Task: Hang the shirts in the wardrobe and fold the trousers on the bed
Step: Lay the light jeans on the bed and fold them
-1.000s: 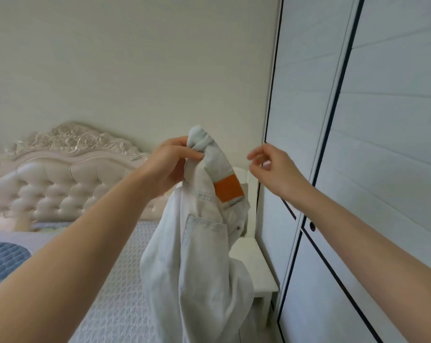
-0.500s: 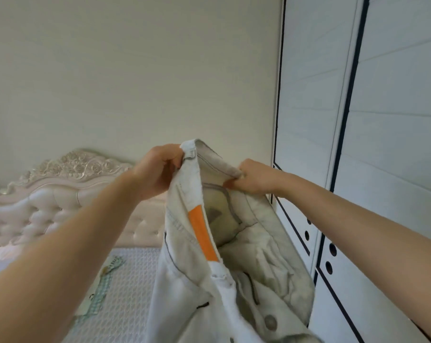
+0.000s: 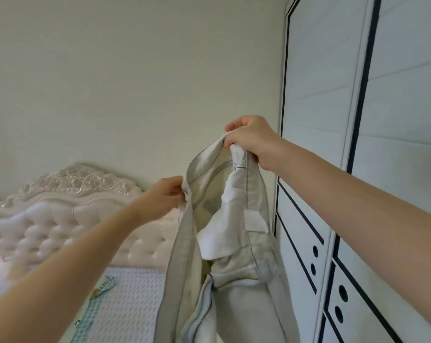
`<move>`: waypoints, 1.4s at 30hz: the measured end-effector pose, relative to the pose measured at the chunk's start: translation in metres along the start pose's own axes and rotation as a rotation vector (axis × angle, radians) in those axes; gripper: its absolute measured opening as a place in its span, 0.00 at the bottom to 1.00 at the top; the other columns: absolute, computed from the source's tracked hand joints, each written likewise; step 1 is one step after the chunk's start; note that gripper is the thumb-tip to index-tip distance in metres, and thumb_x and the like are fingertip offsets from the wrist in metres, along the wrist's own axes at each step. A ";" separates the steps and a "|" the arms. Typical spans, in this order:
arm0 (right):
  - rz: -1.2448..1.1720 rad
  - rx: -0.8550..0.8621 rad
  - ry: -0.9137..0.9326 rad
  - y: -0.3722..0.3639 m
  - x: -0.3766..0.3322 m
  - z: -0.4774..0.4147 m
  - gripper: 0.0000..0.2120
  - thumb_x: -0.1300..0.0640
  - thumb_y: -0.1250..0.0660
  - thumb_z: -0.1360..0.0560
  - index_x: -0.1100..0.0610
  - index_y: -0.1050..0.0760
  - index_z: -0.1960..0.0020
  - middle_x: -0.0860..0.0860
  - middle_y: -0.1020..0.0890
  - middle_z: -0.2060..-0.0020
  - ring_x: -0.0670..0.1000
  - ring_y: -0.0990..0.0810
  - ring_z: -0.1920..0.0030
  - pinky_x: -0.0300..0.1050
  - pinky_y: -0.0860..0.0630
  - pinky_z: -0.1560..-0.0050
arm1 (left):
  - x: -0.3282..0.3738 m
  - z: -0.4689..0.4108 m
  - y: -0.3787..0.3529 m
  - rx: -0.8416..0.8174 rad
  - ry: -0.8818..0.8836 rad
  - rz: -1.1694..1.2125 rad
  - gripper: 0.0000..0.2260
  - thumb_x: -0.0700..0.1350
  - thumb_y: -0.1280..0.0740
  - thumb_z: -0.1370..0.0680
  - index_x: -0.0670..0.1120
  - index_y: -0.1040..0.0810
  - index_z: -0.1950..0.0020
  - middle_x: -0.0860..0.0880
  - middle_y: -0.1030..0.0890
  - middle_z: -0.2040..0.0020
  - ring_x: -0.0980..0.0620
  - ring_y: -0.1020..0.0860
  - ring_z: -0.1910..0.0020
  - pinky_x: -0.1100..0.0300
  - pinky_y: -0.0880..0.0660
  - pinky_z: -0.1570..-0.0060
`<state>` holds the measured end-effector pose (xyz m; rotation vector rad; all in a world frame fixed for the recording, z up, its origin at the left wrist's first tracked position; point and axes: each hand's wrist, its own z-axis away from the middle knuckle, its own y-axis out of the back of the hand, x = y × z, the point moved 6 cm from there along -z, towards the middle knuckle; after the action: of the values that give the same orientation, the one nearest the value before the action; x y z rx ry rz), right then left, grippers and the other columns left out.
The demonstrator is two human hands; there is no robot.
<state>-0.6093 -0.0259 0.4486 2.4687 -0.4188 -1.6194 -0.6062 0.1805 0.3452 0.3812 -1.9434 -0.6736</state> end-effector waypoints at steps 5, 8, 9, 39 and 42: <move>0.092 0.060 0.069 -0.003 -0.005 -0.018 0.12 0.65 0.29 0.33 0.55 0.20 0.51 0.49 0.21 0.63 0.49 0.22 0.62 0.39 0.27 0.65 | -0.013 -0.018 -0.008 0.219 -0.105 -0.220 0.12 0.33 0.36 0.23 0.44 0.27 0.42 0.46 0.21 0.50 0.45 0.20 0.52 0.53 0.23 0.49; 0.128 0.121 0.056 0.001 -0.005 -0.030 0.15 0.64 0.31 0.32 0.54 0.22 0.47 0.49 0.23 0.63 0.49 0.25 0.64 0.39 0.32 0.69 | -0.007 -0.011 -0.022 0.285 -0.328 -0.413 0.33 0.40 0.29 0.25 0.53 0.41 0.24 0.51 0.30 0.33 0.50 0.27 0.41 0.55 0.25 0.44; 0.138 0.140 0.058 0.004 -0.005 -0.034 0.16 0.64 0.31 0.32 0.54 0.23 0.46 0.49 0.23 0.62 0.49 0.25 0.64 0.39 0.32 0.69 | -0.003 -0.007 -0.029 0.294 -0.448 -0.589 0.37 0.40 0.28 0.26 0.54 0.43 0.23 0.50 0.33 0.30 0.48 0.29 0.36 0.52 0.26 0.41; 1.224 -0.227 0.457 0.058 0.119 -0.028 0.11 0.54 0.54 0.23 0.42 0.42 0.44 0.43 0.30 0.67 0.49 0.32 0.73 0.43 0.36 0.72 | -0.017 -0.088 0.074 -0.249 -0.356 -2.007 0.12 0.49 0.45 0.19 0.54 0.22 0.52 0.57 0.21 0.59 0.58 0.21 0.53 0.38 0.67 0.27; 1.530 -0.447 0.794 0.018 0.140 -0.010 0.13 0.39 0.55 0.22 0.42 0.37 0.45 0.44 0.32 0.64 0.51 0.30 0.70 0.43 0.36 0.70 | -0.019 -0.080 0.089 -0.274 -0.372 -2.002 0.18 0.38 0.44 0.20 0.58 0.31 0.36 0.57 0.23 0.59 0.56 0.20 0.51 0.38 0.77 0.34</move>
<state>-0.5502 -0.0875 0.3362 1.3734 -1.1627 -0.0651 -0.5242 0.2383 0.4134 2.1581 -1.0937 -2.2461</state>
